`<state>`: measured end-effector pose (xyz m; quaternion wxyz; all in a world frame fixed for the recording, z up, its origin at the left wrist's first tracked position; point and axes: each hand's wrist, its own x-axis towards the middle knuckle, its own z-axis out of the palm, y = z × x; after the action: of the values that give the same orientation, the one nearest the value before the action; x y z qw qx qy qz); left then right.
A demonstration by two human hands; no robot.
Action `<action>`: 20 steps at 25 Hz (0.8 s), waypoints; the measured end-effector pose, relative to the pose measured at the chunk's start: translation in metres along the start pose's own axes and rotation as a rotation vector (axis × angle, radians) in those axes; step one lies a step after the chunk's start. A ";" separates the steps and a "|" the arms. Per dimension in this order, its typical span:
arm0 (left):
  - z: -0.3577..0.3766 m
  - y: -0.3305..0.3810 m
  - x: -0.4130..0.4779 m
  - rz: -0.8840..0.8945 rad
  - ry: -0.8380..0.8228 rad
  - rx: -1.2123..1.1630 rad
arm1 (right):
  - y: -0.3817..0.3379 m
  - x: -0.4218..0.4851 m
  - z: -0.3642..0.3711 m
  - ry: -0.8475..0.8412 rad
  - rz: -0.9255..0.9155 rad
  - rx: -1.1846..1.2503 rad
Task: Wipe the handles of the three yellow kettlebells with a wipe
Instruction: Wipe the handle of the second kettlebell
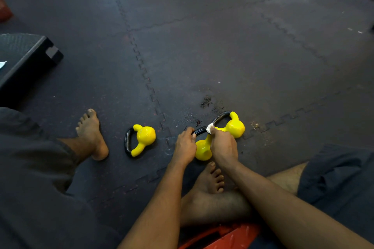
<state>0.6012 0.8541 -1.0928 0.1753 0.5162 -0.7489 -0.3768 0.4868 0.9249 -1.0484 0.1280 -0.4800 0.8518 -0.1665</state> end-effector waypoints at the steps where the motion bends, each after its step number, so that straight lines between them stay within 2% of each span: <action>1: 0.000 0.002 -0.001 0.003 0.002 -0.002 | 0.003 0.001 -0.001 -0.010 0.024 0.014; 6: -0.007 0.003 -0.005 -0.035 0.008 -0.034 | 0.002 0.004 0.008 -0.006 -0.054 0.076; 11: -0.010 0.006 -0.008 -0.036 -0.020 -0.036 | 0.010 0.006 0.012 -0.027 0.048 0.121; 15: -0.012 0.006 -0.008 -0.044 -0.017 -0.043 | 0.003 0.004 0.015 0.000 -0.092 0.057; 20: -0.012 0.011 -0.009 -0.016 -0.037 -0.048 | 0.010 0.009 0.014 0.005 -0.012 0.170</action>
<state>0.6055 0.8600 -1.0758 0.1709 0.5108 -0.7384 -0.4057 0.4797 0.9198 -1.0663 0.1650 -0.4719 0.8321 -0.2402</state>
